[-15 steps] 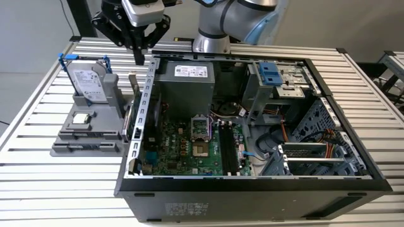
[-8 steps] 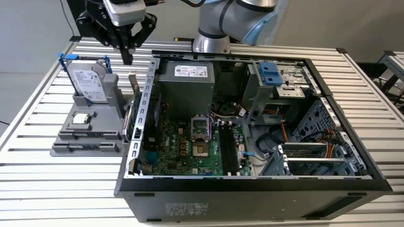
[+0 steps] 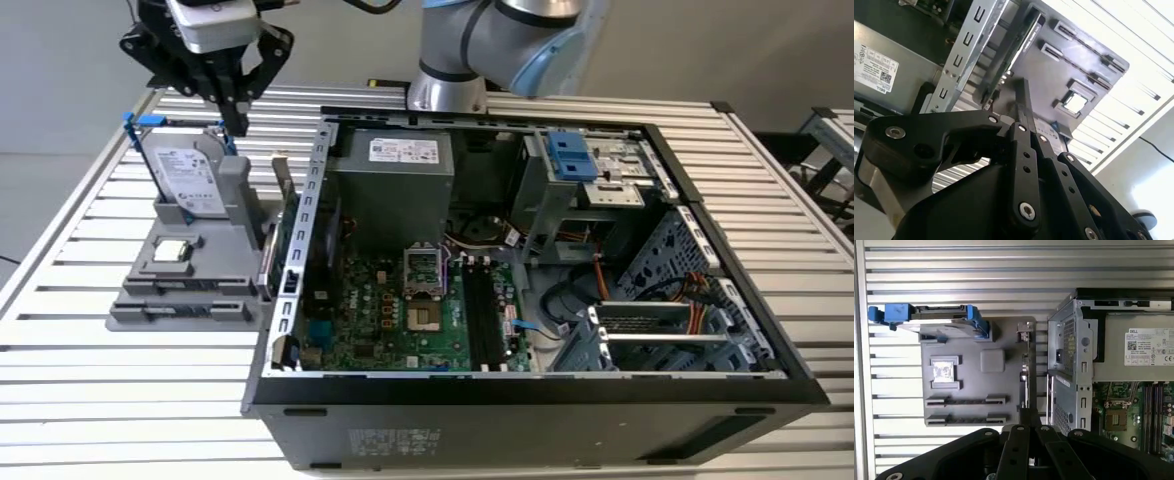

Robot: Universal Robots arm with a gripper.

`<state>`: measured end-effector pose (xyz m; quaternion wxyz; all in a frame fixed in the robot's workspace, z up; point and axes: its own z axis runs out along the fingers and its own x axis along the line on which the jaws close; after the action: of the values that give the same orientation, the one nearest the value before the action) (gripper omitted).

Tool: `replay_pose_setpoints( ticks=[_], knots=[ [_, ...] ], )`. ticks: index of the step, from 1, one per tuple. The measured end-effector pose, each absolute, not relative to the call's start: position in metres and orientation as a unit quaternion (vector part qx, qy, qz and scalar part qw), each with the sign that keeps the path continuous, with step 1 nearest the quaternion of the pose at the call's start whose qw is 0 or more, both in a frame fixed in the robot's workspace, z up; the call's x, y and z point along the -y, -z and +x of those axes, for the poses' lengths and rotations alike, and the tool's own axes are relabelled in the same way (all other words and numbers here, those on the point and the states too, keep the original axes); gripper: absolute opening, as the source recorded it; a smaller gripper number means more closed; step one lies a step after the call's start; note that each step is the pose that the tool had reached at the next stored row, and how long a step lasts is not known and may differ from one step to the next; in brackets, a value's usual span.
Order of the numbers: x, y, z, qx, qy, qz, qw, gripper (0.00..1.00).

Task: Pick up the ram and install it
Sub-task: 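Reach for the ram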

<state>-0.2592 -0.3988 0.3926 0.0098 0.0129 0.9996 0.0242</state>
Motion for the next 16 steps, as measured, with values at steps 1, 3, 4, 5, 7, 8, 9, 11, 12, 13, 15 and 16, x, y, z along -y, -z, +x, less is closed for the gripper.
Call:
replay_pose_setpoints(
  ticks=[1, 3, 4, 5, 7, 8, 9, 11, 12, 13, 15, 16],
  knots=[
    [0.399, -0.393, -0.263, -1.000, -0.024, 0.013, 0.010, 0.00],
    [0.399, -0.393, -0.271, -1.000, -0.024, 0.012, 0.010, 0.00],
    [0.399, -0.393, -0.276, -1.000, -0.024, 0.012, 0.010, 0.00],
    [0.399, -0.393, -0.280, -1.000, -0.024, 0.012, 0.010, 0.00],
    [0.399, -0.393, -0.288, -1.000, -0.024, 0.012, 0.010, 0.00],
    [0.399, -0.393, -0.291, -1.000, -0.024, 0.012, 0.010, 0.00],
    [0.399, -0.393, -0.295, -1.000, -0.024, 0.012, 0.010, 0.00],
    [0.399, -0.393, -0.301, -1.000, -0.024, 0.012, 0.010, 0.00],
    [0.399, -0.393, -0.304, -1.000, -0.024, 0.012, 0.010, 0.00],
    [0.399, -0.393, -0.306, -1.000, -0.024, 0.012, 0.010, 0.00],
    [0.399, -0.393, -0.313, -1.000, -0.024, 0.012, 0.010, 0.00],
    [0.399, -0.393, -0.316, -1.000, -0.024, 0.012, 0.010, 0.00]
  ],
)
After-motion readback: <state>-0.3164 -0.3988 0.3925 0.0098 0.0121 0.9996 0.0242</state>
